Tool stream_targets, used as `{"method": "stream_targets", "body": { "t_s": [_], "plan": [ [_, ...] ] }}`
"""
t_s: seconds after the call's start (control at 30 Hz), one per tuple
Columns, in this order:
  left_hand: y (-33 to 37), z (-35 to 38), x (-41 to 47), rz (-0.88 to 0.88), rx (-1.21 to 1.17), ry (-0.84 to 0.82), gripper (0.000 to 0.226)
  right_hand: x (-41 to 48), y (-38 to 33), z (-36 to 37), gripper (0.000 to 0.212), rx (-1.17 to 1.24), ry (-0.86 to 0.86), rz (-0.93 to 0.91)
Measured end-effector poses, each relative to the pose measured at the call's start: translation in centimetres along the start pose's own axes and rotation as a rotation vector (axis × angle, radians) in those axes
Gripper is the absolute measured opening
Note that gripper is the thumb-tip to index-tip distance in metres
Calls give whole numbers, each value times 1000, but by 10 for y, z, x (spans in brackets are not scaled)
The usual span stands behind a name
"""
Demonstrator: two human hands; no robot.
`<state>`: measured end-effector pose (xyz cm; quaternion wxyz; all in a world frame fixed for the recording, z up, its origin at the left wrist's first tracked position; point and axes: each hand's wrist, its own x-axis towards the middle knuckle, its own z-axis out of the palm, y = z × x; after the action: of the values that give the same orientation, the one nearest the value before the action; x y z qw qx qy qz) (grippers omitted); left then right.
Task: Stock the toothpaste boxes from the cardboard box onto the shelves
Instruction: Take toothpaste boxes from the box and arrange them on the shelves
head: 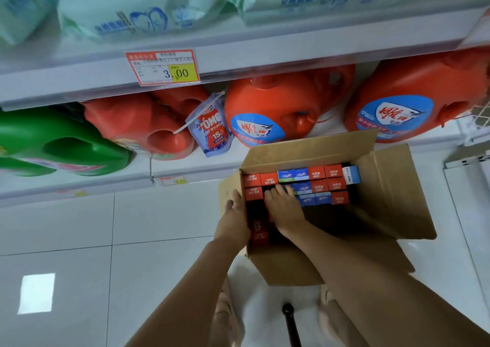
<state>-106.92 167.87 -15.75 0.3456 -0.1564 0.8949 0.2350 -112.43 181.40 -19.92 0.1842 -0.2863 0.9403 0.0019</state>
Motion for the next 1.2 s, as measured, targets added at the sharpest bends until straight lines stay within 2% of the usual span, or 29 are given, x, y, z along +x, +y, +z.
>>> {"method": "stream_targets", "body": {
  "t_s": [0.07,0.13,0.27,0.33,0.47,0.53,0.57,0.63,0.77,0.83,0.93,1.03,1.1,1.13,1.17,1.2],
  "plan": [
    [1,-2,-5,2,50,-22,78,-6,0,-10,48,58,-80,-15],
    [4,-9,-11,-4,-8,-35,82,-14,3,-33,65,146,-109,-1],
    [18,-28,-29,37,-69,-68,104,-30,9,-98,80,448,-149,84],
    [29,-37,-43,43,-237,-77,109,-43,15,-134,80,571,-102,130],
    [52,-66,-82,115,-466,-87,104,-82,43,-206,77,788,-28,202],
    [68,-77,-115,130,-576,-78,97,-106,57,-237,79,750,24,223],
    [76,-80,-131,140,-631,-64,91,-118,63,-253,77,739,31,233],
    [94,-83,-163,200,-702,-63,76,-140,69,-277,66,925,-4,208],
    [125,-96,-213,285,-727,-210,32,-187,78,-318,49,1263,-87,133],
    [139,-104,-235,355,-733,-242,30,-209,81,-332,29,1362,-95,134],
    [156,-113,-264,396,-774,-182,43,-234,75,-343,10,1561,-52,161],
    [172,-117,-288,399,-757,50,38,-255,53,-339,33,1703,66,164],
    [180,-118,-300,384,-703,269,55,-266,34,-328,52,1555,160,234],
    [185,-120,-308,377,-663,355,59,-270,25,-322,69,1450,200,261],
    [189,-121,-316,380,-612,406,60,-274,19,-315,85,1391,240,284],
    [192,-121,-323,403,-563,423,60,-274,18,-306,92,1402,278,298]
  ]
}}
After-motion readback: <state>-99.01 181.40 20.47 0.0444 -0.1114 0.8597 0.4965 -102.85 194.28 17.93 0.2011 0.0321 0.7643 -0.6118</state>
